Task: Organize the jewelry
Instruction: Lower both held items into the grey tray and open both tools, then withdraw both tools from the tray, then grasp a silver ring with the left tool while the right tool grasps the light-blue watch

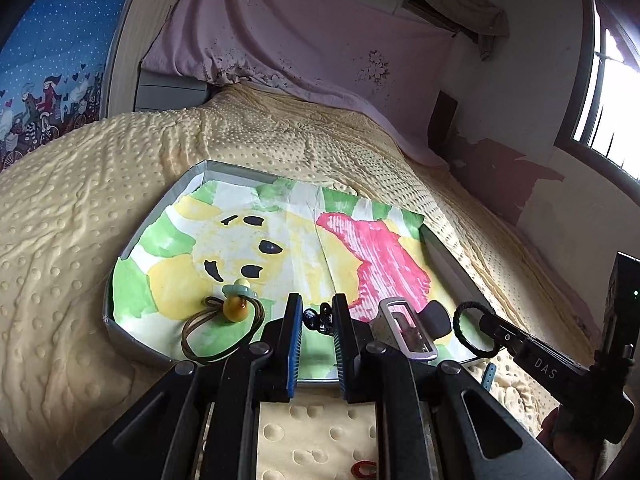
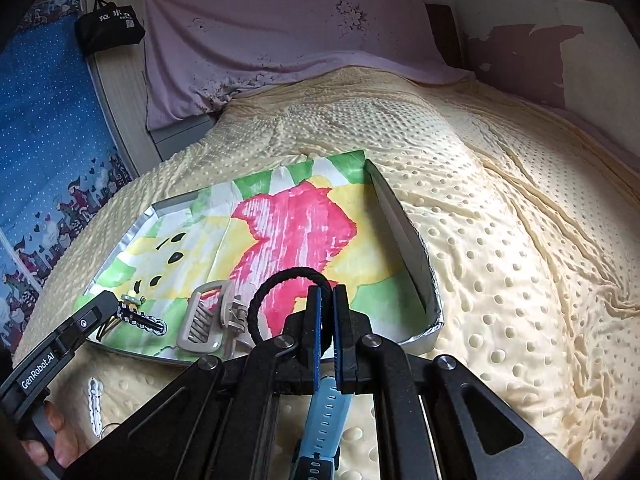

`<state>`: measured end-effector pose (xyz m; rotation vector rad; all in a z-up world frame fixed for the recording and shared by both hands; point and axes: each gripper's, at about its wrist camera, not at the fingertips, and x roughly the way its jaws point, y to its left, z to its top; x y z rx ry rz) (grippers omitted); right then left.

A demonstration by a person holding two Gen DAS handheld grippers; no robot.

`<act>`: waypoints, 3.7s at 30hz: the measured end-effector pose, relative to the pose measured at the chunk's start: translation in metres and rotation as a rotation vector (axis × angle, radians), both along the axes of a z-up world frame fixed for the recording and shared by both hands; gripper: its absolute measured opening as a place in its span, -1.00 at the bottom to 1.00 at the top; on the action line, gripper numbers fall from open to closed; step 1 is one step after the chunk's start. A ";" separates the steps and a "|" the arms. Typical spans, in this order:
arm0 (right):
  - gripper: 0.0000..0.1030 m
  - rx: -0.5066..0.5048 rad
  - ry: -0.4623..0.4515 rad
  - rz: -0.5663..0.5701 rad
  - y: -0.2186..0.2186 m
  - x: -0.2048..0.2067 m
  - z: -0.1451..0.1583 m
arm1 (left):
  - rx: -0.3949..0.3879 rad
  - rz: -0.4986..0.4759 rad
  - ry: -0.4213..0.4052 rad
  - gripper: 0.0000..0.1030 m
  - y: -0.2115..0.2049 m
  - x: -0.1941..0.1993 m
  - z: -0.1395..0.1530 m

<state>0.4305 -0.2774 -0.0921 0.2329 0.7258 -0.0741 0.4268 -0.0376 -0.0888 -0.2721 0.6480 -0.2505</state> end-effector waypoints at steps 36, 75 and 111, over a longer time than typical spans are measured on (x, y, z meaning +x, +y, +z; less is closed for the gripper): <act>0.22 0.046 -0.284 0.083 -0.007 -0.075 0.016 | 0.063 0.046 -0.120 0.57 -0.007 -0.057 0.021; 0.76 0.044 -0.324 0.183 -0.016 -0.208 0.004 | 0.235 0.069 -0.098 1.00 0.016 -0.207 -0.003; 0.60 0.050 -0.050 0.226 0.014 -0.112 -0.044 | 0.138 -0.150 0.115 -0.43 0.003 -0.161 -0.050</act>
